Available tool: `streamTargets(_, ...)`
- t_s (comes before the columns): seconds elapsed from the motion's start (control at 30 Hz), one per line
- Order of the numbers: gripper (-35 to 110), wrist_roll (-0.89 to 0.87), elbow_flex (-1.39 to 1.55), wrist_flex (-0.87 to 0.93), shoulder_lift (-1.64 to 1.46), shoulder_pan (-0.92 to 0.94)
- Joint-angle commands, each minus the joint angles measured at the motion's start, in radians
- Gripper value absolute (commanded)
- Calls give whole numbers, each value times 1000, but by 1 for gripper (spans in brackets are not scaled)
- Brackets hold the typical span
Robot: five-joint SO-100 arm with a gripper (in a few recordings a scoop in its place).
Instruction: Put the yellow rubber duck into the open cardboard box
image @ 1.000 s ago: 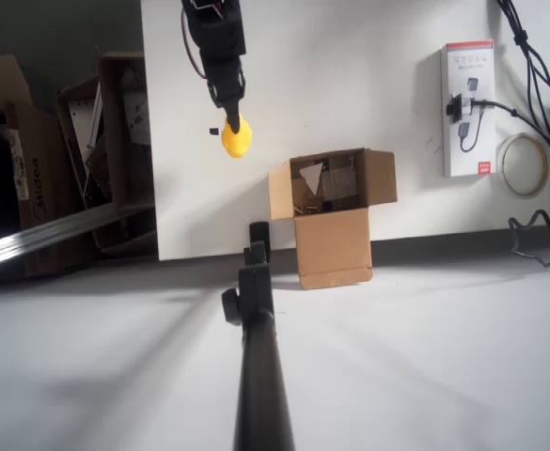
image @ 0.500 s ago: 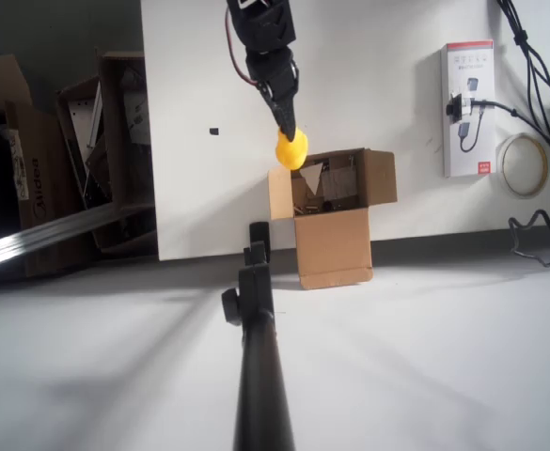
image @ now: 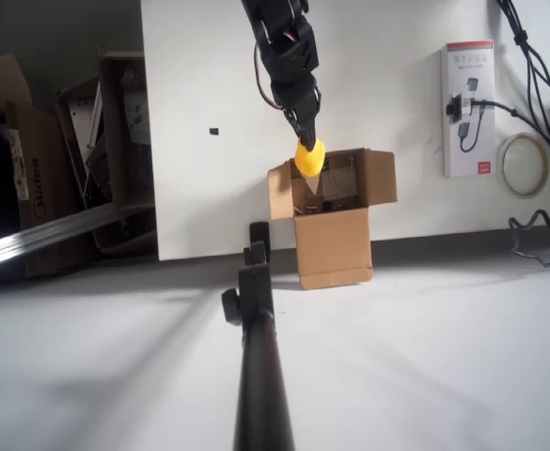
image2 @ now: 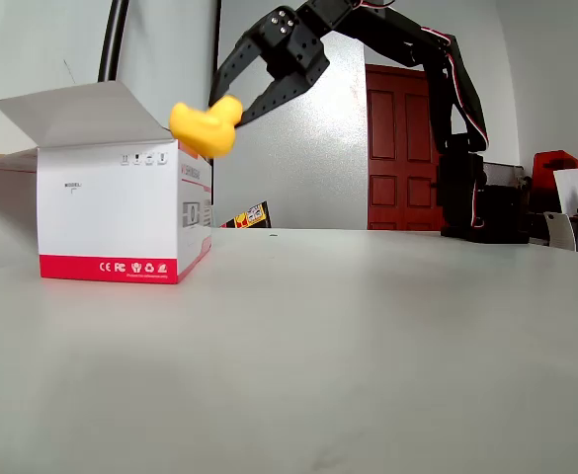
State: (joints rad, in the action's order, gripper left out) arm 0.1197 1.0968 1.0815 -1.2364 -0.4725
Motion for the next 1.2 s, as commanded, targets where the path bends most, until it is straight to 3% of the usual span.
streamTargets(0.0,5,-20,-92,17,25,5)
streamTargets(0.4,6,-34,-247,49,72,2)
streamTargets(0.83,23,-34,-247,64,74,6)
streamTargets(1.17,19,-32,-247,124,26,29)
